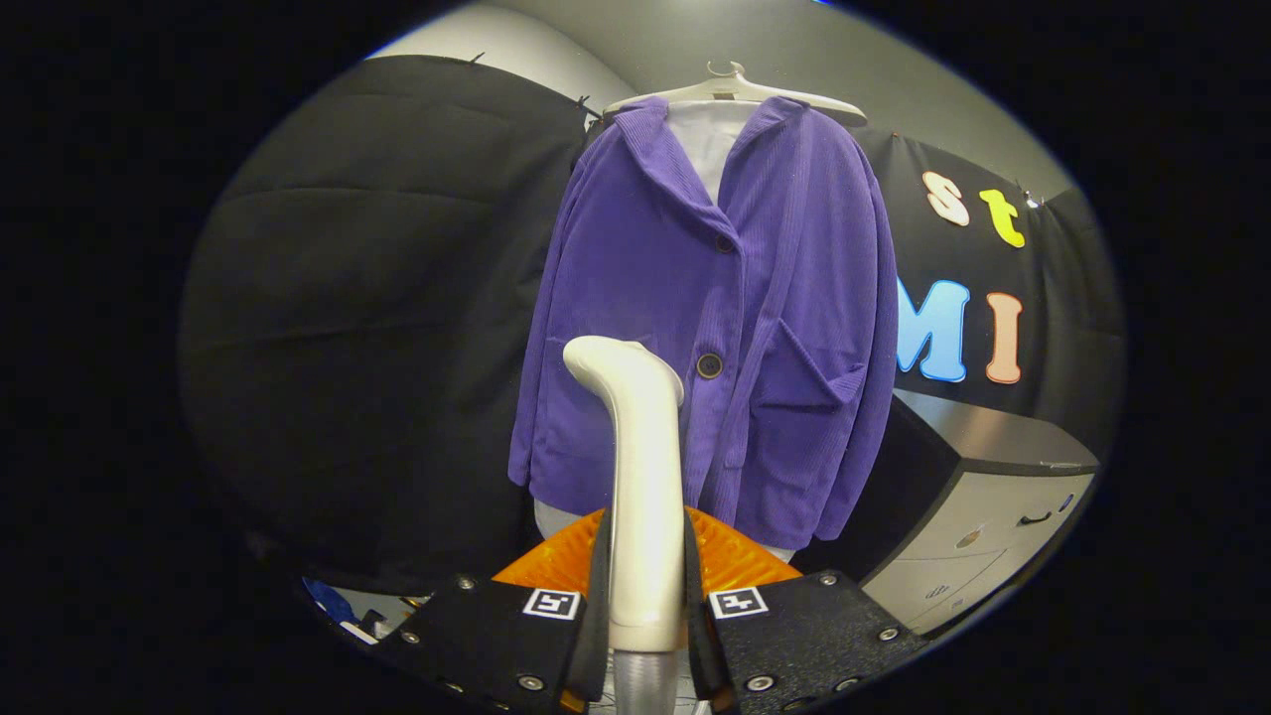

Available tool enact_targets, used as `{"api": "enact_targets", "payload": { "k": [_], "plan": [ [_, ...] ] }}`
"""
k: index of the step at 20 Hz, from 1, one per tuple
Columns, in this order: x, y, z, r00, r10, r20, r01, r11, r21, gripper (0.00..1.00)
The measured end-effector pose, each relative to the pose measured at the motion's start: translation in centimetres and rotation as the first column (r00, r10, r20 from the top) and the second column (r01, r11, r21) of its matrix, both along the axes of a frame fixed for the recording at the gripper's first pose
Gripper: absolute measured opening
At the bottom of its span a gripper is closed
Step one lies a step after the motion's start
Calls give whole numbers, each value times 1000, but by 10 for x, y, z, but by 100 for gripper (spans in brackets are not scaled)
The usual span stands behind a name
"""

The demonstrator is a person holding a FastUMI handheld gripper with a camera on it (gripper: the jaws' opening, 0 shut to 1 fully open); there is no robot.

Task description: Iron the clothes twice with a garment steamer, once on the left side and once on the right side.

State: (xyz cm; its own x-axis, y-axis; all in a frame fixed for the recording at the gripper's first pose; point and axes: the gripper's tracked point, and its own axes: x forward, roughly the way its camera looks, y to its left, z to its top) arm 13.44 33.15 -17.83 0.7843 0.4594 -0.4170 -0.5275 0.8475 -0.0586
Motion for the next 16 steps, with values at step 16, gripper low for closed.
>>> {"api": "enact_targets", "payload": {
  "k": [16],
  "plan": [
    [-61,-33,-102,979,33,-199,-50,995,-81,33]
  ]
}}
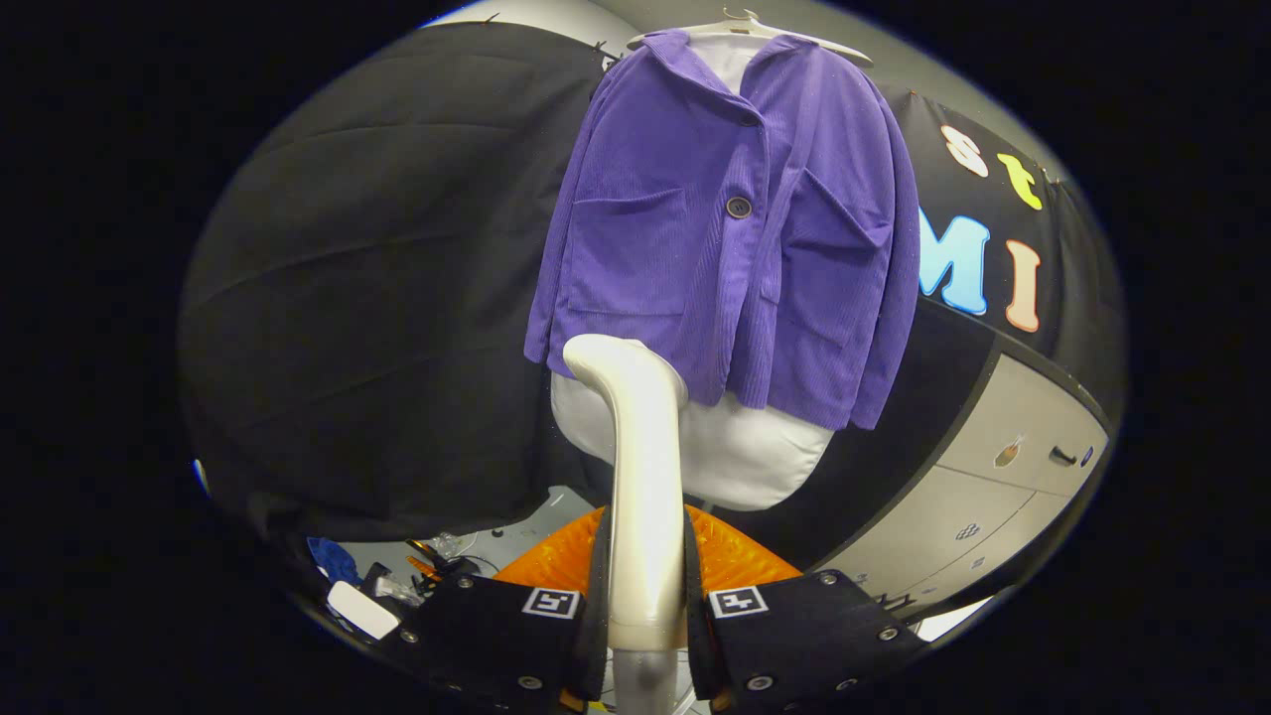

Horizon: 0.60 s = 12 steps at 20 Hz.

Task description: Iron the clothes twice with a garment steamer, once on the left side and once on the right side.

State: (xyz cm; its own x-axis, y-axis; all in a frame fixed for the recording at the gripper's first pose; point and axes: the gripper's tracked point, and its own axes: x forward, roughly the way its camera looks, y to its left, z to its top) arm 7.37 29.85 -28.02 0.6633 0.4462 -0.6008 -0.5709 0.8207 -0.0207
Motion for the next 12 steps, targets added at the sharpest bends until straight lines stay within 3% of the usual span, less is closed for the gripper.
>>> {"api": "enact_targets", "payload": {
  "k": [8,12],
  "plan": [
    [-16,-42,62,998,-70,3,69,983,168,33],
    [-5,-77,128,985,-125,115,95,967,235,33]
  ]
}}
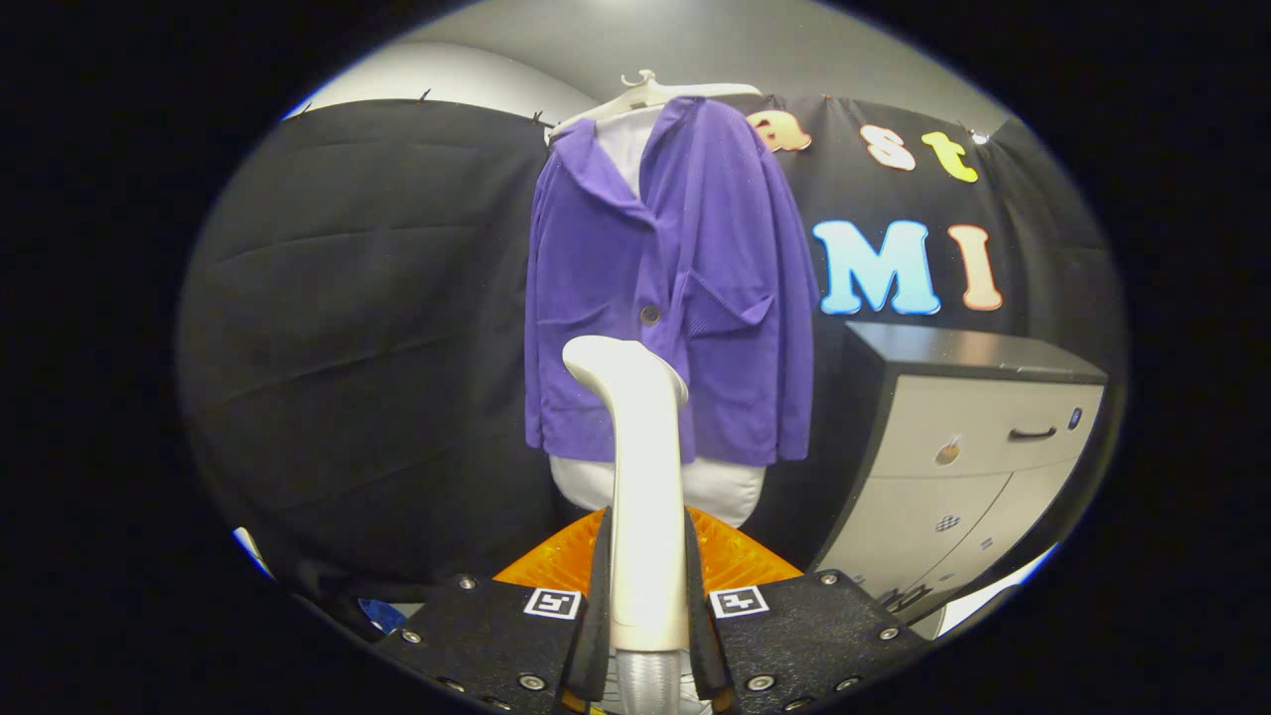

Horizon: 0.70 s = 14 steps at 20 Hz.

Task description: Iron the clothes twice with a garment steamer, once on the left side and once on the right side.

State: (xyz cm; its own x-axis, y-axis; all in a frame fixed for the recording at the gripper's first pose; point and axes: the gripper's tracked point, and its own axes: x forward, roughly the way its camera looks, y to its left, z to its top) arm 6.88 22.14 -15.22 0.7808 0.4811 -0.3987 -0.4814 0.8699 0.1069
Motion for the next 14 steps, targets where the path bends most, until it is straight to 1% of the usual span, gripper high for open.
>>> {"api": "enact_targets", "payload": {
  "k": [3,6,9,12,14],
  "plan": [
    [12,-37,42,995,-85,44,82,995,53,33],
    [24,-69,82,984,-140,114,133,989,63,33],
    [28,-103,118,967,-208,144,188,972,141,33],
    [41,-143,152,938,-285,198,256,954,158,33],
    [52,-175,171,900,-357,248,323,931,167,33]
  ]
}}
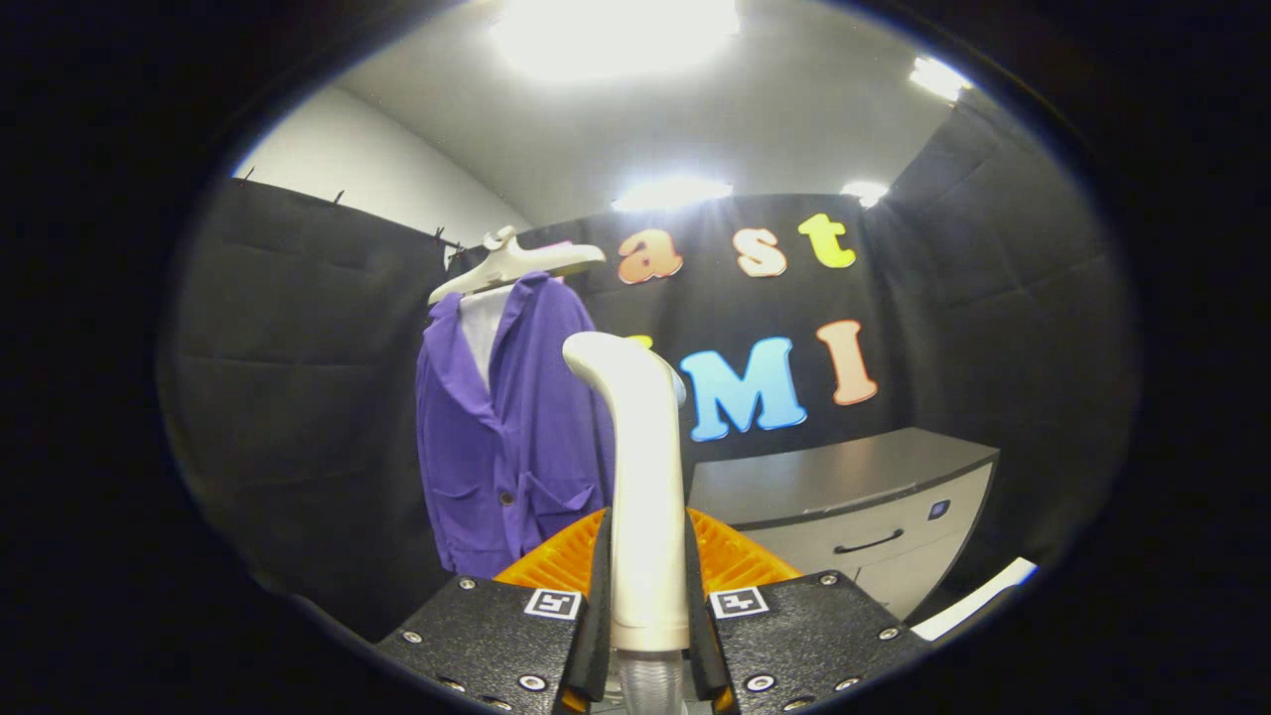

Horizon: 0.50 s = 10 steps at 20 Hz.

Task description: Iron the clothes twice with a garment steamer, once on the left side and once on the right side.

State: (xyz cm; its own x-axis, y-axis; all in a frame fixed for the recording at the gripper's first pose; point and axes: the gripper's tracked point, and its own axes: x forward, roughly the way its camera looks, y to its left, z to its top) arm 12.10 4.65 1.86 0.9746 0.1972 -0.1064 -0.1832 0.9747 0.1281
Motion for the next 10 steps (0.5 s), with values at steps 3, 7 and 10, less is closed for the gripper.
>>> {"api": "enact_targets", "payload": {
  "k": [3,7,10],
  "plan": [
    [11,-34,6,996,-89,6,88,996,10,33],
    [20,-63,3,986,-166,-19,167,986,19,33],
    [21,-65,-4,984,-172,-45,173,985,22,33]
  ]
}}
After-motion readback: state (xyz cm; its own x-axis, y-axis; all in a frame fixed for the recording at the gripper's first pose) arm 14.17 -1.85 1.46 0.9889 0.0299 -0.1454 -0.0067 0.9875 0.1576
